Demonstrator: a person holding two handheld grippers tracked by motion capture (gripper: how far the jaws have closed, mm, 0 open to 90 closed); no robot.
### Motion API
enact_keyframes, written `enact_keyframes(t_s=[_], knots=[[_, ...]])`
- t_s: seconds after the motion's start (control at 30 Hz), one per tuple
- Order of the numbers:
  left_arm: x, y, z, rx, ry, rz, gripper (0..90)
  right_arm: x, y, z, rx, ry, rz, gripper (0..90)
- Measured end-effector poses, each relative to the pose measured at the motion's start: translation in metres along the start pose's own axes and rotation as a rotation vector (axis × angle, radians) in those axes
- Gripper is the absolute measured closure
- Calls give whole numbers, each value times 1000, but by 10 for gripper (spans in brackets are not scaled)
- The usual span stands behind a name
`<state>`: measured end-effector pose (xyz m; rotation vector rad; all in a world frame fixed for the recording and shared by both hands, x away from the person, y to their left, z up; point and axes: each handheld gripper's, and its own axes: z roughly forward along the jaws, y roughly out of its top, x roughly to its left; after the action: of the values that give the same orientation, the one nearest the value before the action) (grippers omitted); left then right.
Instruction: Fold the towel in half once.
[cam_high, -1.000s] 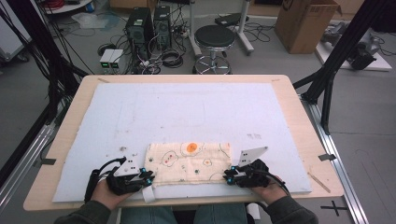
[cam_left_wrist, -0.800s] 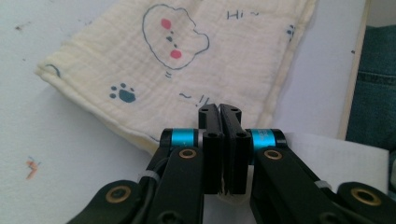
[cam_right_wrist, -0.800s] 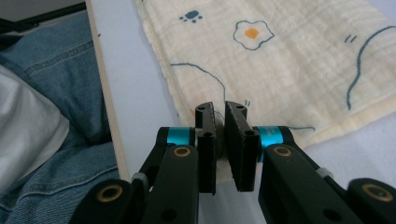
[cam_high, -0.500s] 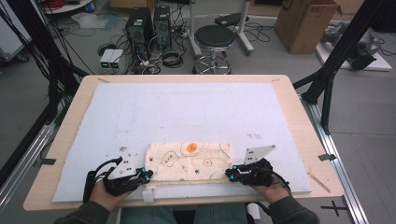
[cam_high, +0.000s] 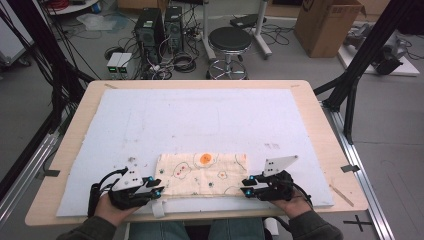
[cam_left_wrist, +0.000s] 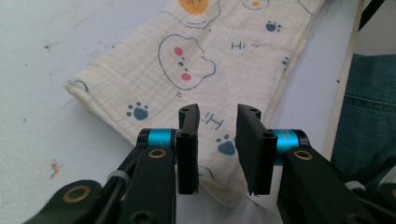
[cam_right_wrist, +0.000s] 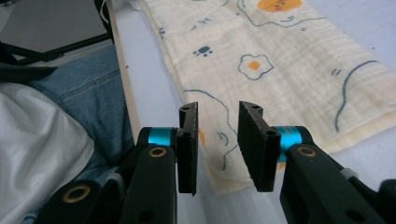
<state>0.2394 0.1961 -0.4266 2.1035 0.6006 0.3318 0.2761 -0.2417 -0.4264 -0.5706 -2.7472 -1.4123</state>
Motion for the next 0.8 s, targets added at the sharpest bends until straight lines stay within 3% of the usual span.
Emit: enact_keyframes(t_s=[0.17,0.27,0.8], knots=[[2,2,-2,-21,9,-9,657,-5,-1,-2,-12,1,10,639],[3,3,-3,-26,13,-18,639,-6,-2,-3,-31,-18,38,528],[6,8,-3,-49,23,-35,527,-4,2,-3,-81,-84,75,351]])
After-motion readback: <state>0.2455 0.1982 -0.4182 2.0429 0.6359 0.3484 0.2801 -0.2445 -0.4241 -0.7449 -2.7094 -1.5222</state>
